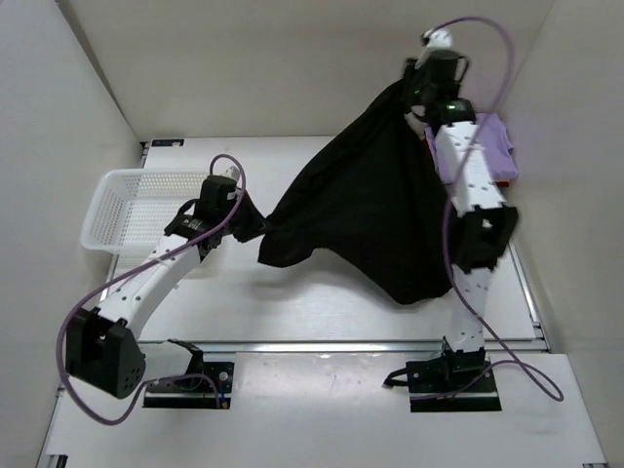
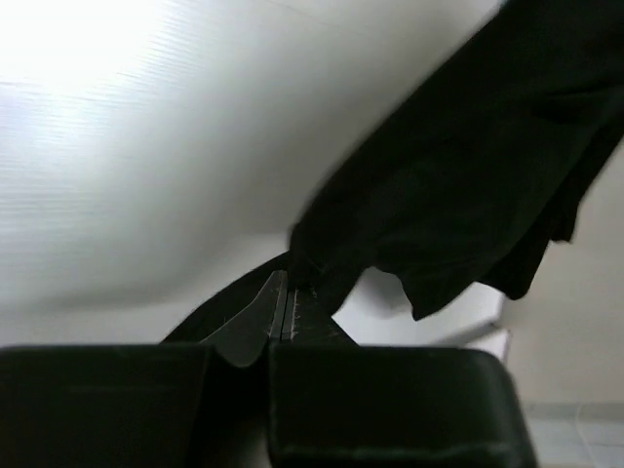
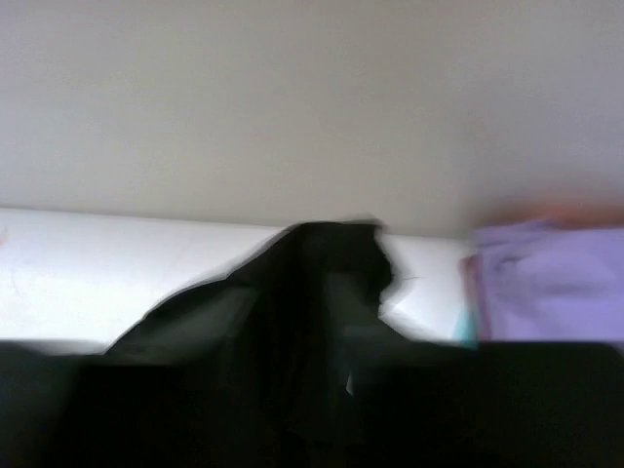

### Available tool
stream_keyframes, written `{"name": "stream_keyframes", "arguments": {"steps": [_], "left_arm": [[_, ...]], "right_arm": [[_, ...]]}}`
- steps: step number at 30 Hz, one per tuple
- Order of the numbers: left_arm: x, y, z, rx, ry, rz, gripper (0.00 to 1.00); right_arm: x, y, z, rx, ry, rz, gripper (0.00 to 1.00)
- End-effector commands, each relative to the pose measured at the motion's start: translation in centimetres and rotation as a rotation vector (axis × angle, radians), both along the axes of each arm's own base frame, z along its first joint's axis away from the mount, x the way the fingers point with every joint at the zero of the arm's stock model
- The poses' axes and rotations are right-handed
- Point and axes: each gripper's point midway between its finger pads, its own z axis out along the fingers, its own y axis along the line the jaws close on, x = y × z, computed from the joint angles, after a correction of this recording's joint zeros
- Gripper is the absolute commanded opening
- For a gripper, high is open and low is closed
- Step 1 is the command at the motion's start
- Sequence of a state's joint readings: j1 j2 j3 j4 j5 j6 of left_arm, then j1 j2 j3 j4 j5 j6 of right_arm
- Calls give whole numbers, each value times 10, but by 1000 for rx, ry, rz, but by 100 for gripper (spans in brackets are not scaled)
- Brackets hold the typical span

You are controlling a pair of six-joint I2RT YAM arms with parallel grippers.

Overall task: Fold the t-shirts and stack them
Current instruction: Flatten out the tshirt

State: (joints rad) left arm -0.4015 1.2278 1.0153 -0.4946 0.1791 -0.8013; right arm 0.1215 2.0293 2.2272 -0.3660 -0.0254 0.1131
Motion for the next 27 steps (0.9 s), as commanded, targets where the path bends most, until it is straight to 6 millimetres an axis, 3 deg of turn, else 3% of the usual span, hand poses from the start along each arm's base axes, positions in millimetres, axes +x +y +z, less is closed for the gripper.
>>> {"name": "stream_keyframes", "arguments": {"steps": [1,2,3,4,5,7,8,10,11,12,13,14,15,16,17,19,20,21,23,24,25,27], "left_arm": [[25,16,-6,50,-18,64,0],[27,19,-14,74,0,72,0],[29,18,-12,73,-7,71,0],[31,17,-15,79,-3,70,0],[31,19,-20,81,11,73,0],[31,15,-26,88,20,56,0],[31,12,-26,87,24,52,0],[31,11,-33,92,39,44,0],[31,11,-35,92,46,35,0],[30,12,-38,105,56,38,0],[30,12,-40,105,58,37,0],[30,16,-45,110,71,49,0],[27,18,-54,113,95,50,0],[23,21,-59,114,112,54,0],[23,22,-60,113,116,59,0],[21,23,-62,112,126,54,0],[19,22,-63,116,130,48,0],[18,22,-66,125,135,49,0],[17,22,-63,130,131,38,0],[18,24,-60,133,120,44,0],[16,25,-61,138,127,42,0],[14,31,-65,151,137,47,0]], "right_arm": [[25,19,-6,28,55,33,65],[33,6,-34,25,122,-2,69],[29,-2,-28,19,121,-34,76],[22,-15,-37,0,162,-75,82],[11,-25,-22,-18,147,-106,81],[-7,-45,-33,-104,206,-185,82],[-21,-57,-14,-106,189,-212,83],[-43,-74,-7,-59,212,-246,84],[-63,-86,12,-37,192,-262,85],[-75,-97,-2,-37,239,-286,85],[-97,-99,-1,-38,247,-282,84],[-120,-105,20,-18,210,-269,84],[-171,-126,1,76,256,-261,81],[-184,-118,-35,143,341,-212,77],[-205,-118,-59,172,390,-211,63],[-229,-92,-96,117,468,-144,30],[-244,-83,-122,100,527,-123,18],[-256,-72,-131,87,546,-97,9],[-287,-60,-188,118,676,-67,5],[-297,-62,-192,140,666,-66,4],[-310,-59,-220,189,720,-63,5],[-328,-56,-241,236,723,-57,7]]}}
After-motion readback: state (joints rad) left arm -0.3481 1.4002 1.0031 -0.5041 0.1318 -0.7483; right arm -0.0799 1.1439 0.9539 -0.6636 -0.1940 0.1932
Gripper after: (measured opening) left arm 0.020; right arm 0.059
